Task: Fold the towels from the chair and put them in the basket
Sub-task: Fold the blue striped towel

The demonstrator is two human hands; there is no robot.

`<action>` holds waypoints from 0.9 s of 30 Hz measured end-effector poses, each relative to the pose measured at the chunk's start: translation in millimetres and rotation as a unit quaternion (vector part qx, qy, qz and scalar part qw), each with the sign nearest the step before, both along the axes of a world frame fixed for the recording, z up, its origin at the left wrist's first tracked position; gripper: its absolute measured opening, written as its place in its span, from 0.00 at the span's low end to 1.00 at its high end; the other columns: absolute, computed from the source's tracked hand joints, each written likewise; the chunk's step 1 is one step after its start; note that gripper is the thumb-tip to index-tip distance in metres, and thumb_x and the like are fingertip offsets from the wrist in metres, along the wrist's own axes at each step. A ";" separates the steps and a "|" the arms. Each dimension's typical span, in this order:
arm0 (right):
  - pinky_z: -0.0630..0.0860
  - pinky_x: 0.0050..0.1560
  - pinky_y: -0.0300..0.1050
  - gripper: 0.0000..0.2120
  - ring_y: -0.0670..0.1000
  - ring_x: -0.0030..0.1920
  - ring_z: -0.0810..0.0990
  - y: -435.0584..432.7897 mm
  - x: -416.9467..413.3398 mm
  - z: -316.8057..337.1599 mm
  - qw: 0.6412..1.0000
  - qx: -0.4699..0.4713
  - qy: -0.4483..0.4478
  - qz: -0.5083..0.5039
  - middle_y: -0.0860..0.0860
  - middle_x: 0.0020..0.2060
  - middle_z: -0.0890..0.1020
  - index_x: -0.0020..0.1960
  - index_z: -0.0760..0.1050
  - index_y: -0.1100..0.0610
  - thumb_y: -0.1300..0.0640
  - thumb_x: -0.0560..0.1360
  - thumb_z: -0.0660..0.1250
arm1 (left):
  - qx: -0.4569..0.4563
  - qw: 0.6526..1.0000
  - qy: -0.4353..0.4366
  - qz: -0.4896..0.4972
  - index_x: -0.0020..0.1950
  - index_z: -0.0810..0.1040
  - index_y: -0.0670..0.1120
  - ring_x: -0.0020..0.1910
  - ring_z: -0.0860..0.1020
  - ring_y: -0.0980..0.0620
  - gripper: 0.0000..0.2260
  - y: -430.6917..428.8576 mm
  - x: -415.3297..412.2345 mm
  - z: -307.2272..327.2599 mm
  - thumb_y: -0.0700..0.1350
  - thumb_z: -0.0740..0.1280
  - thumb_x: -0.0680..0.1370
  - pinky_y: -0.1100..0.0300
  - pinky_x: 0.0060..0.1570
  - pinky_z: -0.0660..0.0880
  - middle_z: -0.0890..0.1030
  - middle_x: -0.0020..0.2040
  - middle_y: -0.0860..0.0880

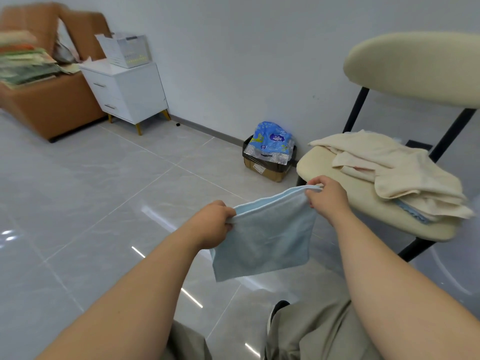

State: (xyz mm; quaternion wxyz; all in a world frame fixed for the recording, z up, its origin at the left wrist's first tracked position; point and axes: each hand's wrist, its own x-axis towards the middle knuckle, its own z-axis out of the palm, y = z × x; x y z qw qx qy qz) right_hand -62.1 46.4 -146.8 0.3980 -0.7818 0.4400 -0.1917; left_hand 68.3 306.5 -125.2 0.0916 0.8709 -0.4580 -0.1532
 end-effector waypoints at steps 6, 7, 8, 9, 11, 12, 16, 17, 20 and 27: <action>0.74 0.49 0.45 0.04 0.59 0.51 0.80 -4.9 1.9 -7.7 0.998 -0.039 0.040 -0.005 0.56 0.44 0.85 0.47 0.81 0.53 0.57 0.75 0.66 | -0.030 0.999 -0.003 0.041 0.48 0.72 0.50 0.48 0.73 0.49 0.06 0.3 0.7 3.3 0.45 0.70 0.77 0.59 0.47 0.69 0.73 0.50 0.49; 0.72 0.48 0.44 0.04 0.59 0.52 0.80 -6.0 2.2 -8.7 0.998 -0.043 0.046 -0.007 0.56 0.46 0.84 0.48 0.81 0.54 0.57 0.76 0.67 | -0.030 0.998 -0.008 0.048 0.47 0.72 0.50 0.48 0.73 0.49 0.07 0.4 1.3 3.7 0.45 0.71 0.76 0.59 0.47 0.69 0.73 0.49 0.49; 0.70 0.48 0.43 0.05 0.59 0.53 0.80 -6.6 2.6 -9.4 0.997 -0.048 0.051 -0.009 0.56 0.48 0.84 0.49 0.81 0.55 0.56 0.77 0.67 | -0.031 0.998 -0.009 0.052 0.47 0.72 0.49 0.47 0.73 0.49 0.08 0.5 1.9 4.2 0.45 0.71 0.75 0.59 0.46 0.69 0.73 0.48 0.50; 0.69 0.47 0.42 0.05 0.59 0.54 0.79 -7.1 2.6 -9.7 0.997 -0.051 0.054 -0.012 0.56 0.50 0.84 0.49 0.81 0.56 0.56 0.77 0.68 | -0.034 0.998 -0.008 0.053 0.47 0.73 0.49 0.47 0.73 0.49 0.08 0.9 2.5 4.2 0.45 0.72 0.75 0.58 0.45 0.69 0.73 0.48 0.50; 0.69 0.47 0.42 0.05 0.60 0.54 0.79 -8.9 3.2 -11.3 0.997 -0.051 0.060 -0.014 0.57 0.51 0.83 0.49 0.80 0.56 0.56 0.77 0.68 | -0.039 0.998 -0.005 0.048 0.48 0.74 0.49 0.49 0.75 0.48 0.07 1.6 1.9 4.2 0.44 0.71 0.75 0.57 0.48 0.72 0.73 0.51 0.50; 0.69 0.47 0.42 0.05 0.60 0.54 0.79 -9.2 3.4 -11.6 0.997 -0.052 0.062 -0.013 0.57 0.51 0.83 0.49 0.80 0.56 0.56 0.77 0.67 | -0.045 0.998 -0.006 0.046 0.49 0.75 0.50 0.50 0.75 0.47 0.07 2.0 1.0 4.5 0.44 0.71 0.75 0.56 0.50 0.74 0.72 0.53 0.50; 0.69 0.47 0.42 0.03 0.60 0.54 0.79 -9.1 3.6 -10.9 0.997 -0.047 0.058 -0.017 0.57 0.50 0.83 0.48 0.78 0.55 0.56 0.77 0.67 | -0.100 0.993 -0.019 0.062 0.49 0.75 0.54 0.48 0.75 0.48 0.05 2.5 -2.1 7.2 0.46 0.71 0.77 0.56 0.52 0.74 0.69 0.55 0.53; 0.70 0.47 0.43 0.03 0.60 0.53 0.79 -9.0 3.5 -10.8 0.997 -0.041 0.057 -0.019 0.56 0.49 0.83 0.47 0.78 0.55 0.56 0.77 0.67 | -0.118 0.991 -0.017 0.061 0.48 0.75 0.54 0.48 0.75 0.49 0.06 2.0 -2.6 8.1 0.46 0.71 0.77 0.57 0.51 0.74 0.70 0.55 0.53; 0.79 0.52 0.49 0.04 0.60 0.49 0.82 -11.1 3.5 -13.1 0.999 -0.004 0.037 -0.027 0.56 0.44 0.84 0.42 0.75 0.54 0.55 0.75 0.66 | -0.161 0.986 -0.006 0.042 0.46 0.72 0.55 0.48 0.74 0.50 0.08 -0.5 -5.1 11.9 0.45 0.69 0.77 0.57 0.49 0.72 0.72 0.52 0.55; 0.82 0.52 0.58 0.04 0.63 0.46 0.84 -21.1 3.0 -20.9 0.998 0.040 0.018 -0.046 0.59 0.43 0.84 0.39 0.73 0.52 0.54 0.72 0.64 | -0.173 0.984 0.027 0.032 0.46 0.70 0.54 0.46 0.75 0.51 0.07 -4.9 -12.5 16.4 0.42 0.64 0.80 0.59 0.42 0.70 0.77 0.47 0.53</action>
